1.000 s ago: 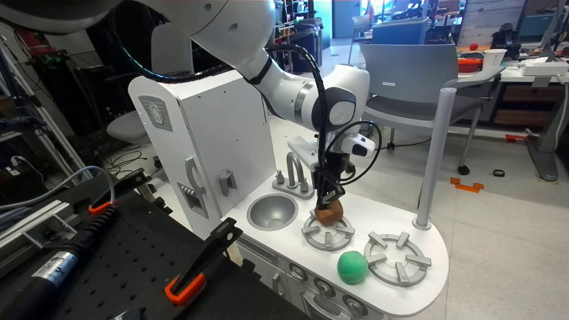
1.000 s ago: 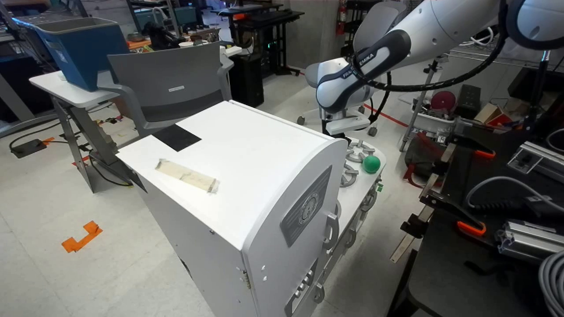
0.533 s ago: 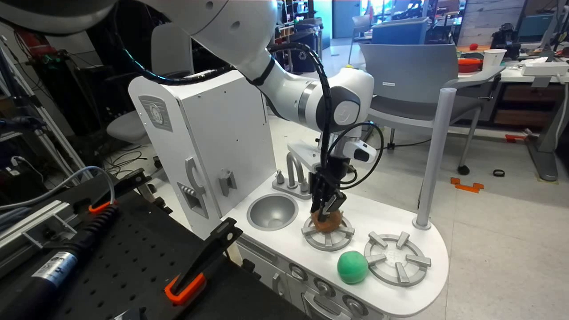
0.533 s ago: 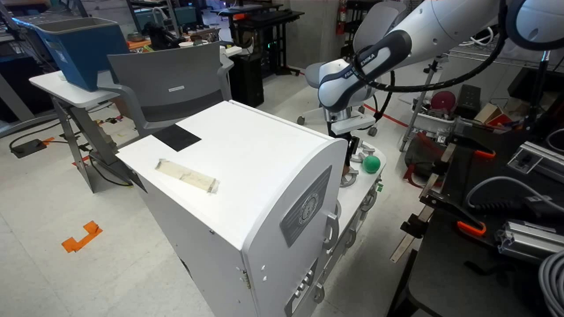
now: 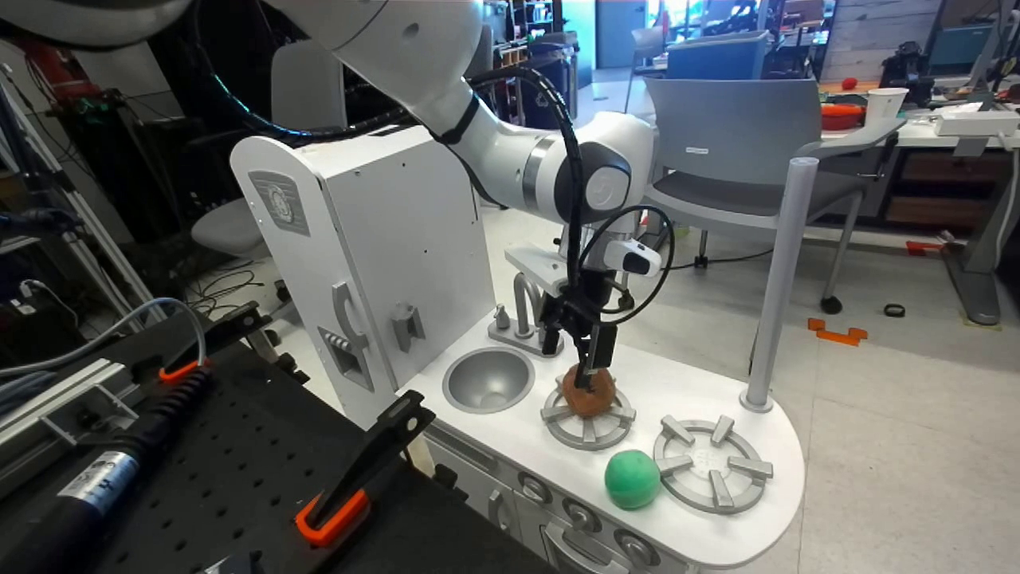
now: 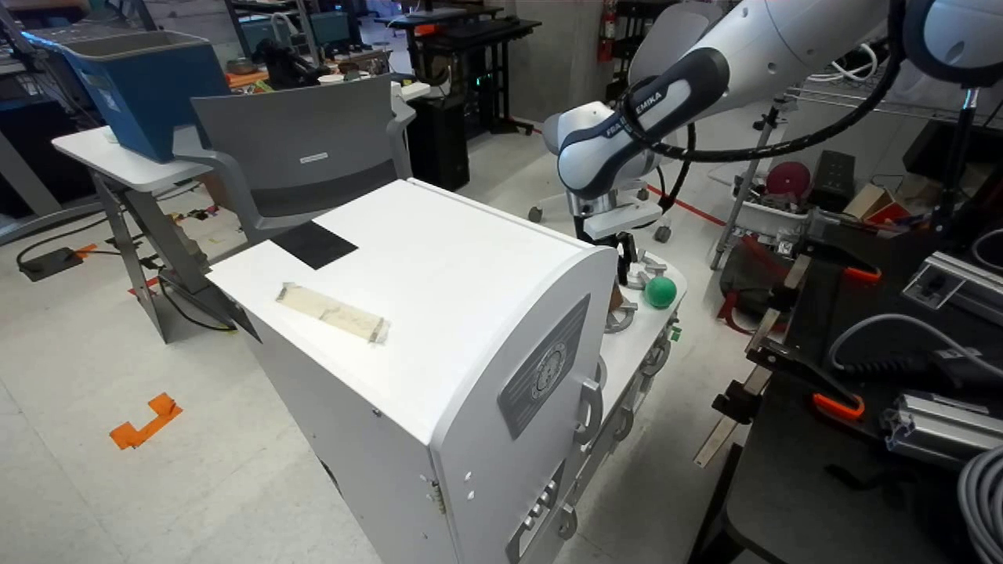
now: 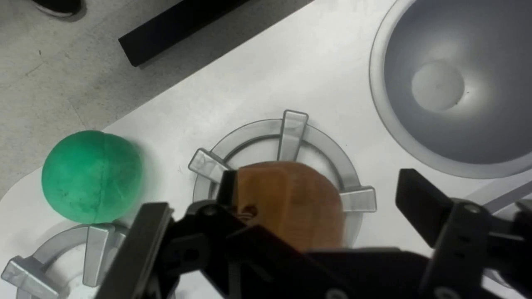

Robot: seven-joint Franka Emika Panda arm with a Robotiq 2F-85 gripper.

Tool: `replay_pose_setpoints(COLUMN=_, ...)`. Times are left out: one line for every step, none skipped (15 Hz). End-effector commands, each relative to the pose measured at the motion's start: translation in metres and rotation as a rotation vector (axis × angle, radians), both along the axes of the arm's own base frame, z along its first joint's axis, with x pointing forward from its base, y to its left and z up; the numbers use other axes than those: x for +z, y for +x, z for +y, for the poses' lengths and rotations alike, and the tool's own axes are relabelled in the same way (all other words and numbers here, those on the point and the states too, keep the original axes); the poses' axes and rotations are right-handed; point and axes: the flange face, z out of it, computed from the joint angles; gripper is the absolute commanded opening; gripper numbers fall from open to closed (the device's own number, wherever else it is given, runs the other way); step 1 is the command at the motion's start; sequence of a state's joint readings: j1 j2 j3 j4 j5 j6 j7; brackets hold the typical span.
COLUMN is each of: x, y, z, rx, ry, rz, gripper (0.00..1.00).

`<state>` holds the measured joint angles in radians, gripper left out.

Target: Move the brown object to the left

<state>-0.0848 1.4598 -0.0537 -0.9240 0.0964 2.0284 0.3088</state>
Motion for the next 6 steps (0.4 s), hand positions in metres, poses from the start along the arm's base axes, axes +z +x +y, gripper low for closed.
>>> replay_pose_setpoints(x=0.028, y=-0.006, z=-0.001, rx=0.064, ry=-0.002, rz=0.032, gripper=1.00)
replay_pose_setpoints(x=0.034, y=-0.011, z=-0.004, rx=0.075, ry=-0.001, rz=0.041, gripper=1.00)
replay_pose_setpoints(x=0.040, y=-0.016, z=-0.008, rx=0.085, ry=-0.001, rz=0.047, gripper=1.00)
replay_pose_setpoints(x=0.019, y=-0.004, z=0.000, rx=0.053, ry=-0.001, rz=0.018, gripper=1.00)
replay_pose_setpoints(x=0.025, y=-0.007, z=-0.004, rx=0.061, ry=-0.003, rz=0.026, gripper=1.00)
replay_pose_setpoints(x=0.029, y=-0.009, z=-0.006, rx=0.065, ry=-0.004, rz=0.032, gripper=1.00)
